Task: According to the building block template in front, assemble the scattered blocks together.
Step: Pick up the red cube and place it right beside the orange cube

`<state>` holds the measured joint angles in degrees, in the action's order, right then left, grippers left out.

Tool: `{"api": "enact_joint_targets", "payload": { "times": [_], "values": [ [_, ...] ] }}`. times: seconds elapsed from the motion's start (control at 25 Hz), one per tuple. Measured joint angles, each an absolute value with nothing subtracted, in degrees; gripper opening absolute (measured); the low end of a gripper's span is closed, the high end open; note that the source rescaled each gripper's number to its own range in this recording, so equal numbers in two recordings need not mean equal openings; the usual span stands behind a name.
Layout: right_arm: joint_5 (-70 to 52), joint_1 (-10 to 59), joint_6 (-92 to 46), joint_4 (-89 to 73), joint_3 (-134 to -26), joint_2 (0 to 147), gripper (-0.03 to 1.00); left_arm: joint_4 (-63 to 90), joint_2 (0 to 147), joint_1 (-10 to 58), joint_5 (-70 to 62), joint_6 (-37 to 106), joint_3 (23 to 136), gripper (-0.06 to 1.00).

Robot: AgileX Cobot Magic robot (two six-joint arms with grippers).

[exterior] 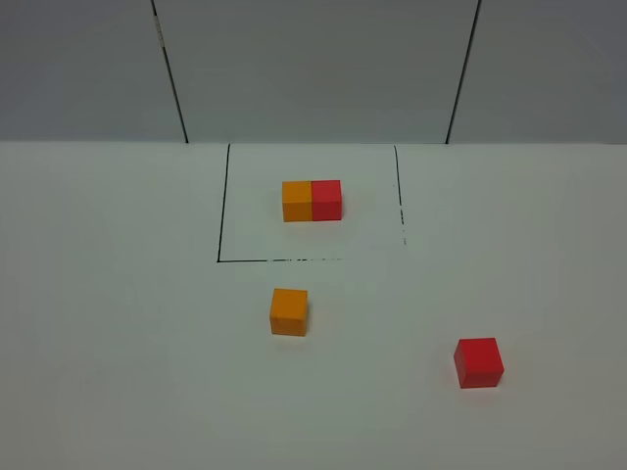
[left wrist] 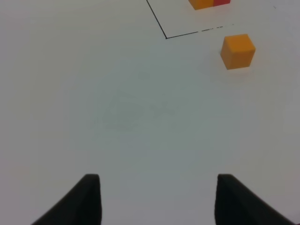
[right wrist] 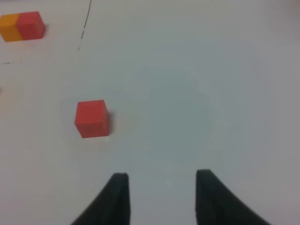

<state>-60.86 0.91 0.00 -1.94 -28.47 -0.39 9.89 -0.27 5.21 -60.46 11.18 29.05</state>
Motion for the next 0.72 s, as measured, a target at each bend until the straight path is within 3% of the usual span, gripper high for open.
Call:
{"api": "enact_joint_targets", "payload": {
  "times": [0.72],
  "values": [
    [-60.86, 0.91, 0.00, -1.94, -28.47, -0.39, 0.00, 9.89, -0.27, 5.21, -60.46, 11.18, 28.99, 0.29]
  ]
}}
